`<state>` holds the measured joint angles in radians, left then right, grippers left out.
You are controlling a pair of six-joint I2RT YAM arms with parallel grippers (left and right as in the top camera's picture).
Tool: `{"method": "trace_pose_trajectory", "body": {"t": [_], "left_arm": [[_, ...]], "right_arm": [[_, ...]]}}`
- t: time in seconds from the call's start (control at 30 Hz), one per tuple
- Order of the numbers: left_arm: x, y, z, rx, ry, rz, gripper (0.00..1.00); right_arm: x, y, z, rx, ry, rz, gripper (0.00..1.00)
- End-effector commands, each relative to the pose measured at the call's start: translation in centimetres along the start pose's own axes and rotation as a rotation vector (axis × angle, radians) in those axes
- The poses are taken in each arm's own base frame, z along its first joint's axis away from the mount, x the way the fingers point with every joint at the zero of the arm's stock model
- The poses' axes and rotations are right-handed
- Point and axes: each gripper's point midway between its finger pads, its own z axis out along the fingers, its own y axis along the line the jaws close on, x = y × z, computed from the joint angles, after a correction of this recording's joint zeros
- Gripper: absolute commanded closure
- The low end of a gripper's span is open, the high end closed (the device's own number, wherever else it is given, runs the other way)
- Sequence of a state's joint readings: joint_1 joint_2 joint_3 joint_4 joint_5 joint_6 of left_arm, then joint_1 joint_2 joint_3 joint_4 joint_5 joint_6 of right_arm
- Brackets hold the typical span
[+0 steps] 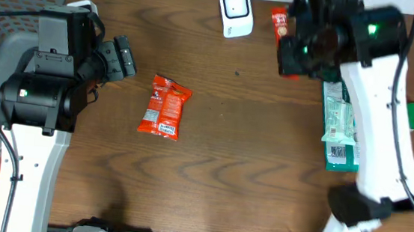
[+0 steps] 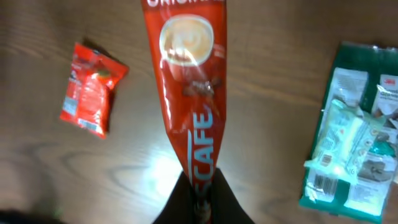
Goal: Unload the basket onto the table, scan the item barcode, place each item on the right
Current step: 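Lift the Nescafe stick toward the scanner, then hold the red Nescafe stick in front of the scanner window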
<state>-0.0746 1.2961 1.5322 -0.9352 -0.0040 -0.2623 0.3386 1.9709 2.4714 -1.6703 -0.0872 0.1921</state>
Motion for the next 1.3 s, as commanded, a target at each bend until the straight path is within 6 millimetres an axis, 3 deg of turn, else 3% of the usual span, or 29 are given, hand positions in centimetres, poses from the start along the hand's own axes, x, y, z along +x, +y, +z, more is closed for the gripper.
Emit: {"method": "trace_pose_trajectory", "body": {"t": [0.0,0.1,0.37,0.6,0.77,0.97,1.1,1.27], "left_arm": [[-0.2,0.2,-0.1,-0.009,-0.006,-0.004,0.1],[-0.2,0.2,-0.1,-0.009,-0.007,-0.004,0.1],[-0.2,0.2,-0.1,-0.009,-0.006,-0.004,0.1],[-0.2,0.2,-0.1,-0.009,-0.006,-0.004,0.1],[-0.2,0.2,-0.1,-0.009,-0.006,-0.004,0.1],[-0.2,0.2,-0.1,-0.009,-0.006,-0.004,0.1],[-0.2,0.2,-0.1,-0.009,-0.006,-0.004,0.1],[-0.2,0.2,-0.1,-0.009,-0.006,-0.004,0.1]], "right_arm": [[-2.9,0.8,3.0,-0.052,0.002,0.03,0.99],[-4.3,0.8,6.3,-0.055,0.016,0.031,0.99],[-8.5,0.3,17.5,-0.049,-0.011,0.011,0.99],[-11.3,-0.7,24.8,-0.034,-0.088,0.008,0.99],[-12.9,-1.4,27.2,-0.004,-0.152,0.006,0.99],[-14.8,-1.5,27.3,0.006,-0.232,0.002,0.99],[-14.7,-1.3,28.0,0.005,-0.231,-0.001,0.99],[-13.6,-2.0,30.4,0.018,-0.189,0.005,0.99]]}}
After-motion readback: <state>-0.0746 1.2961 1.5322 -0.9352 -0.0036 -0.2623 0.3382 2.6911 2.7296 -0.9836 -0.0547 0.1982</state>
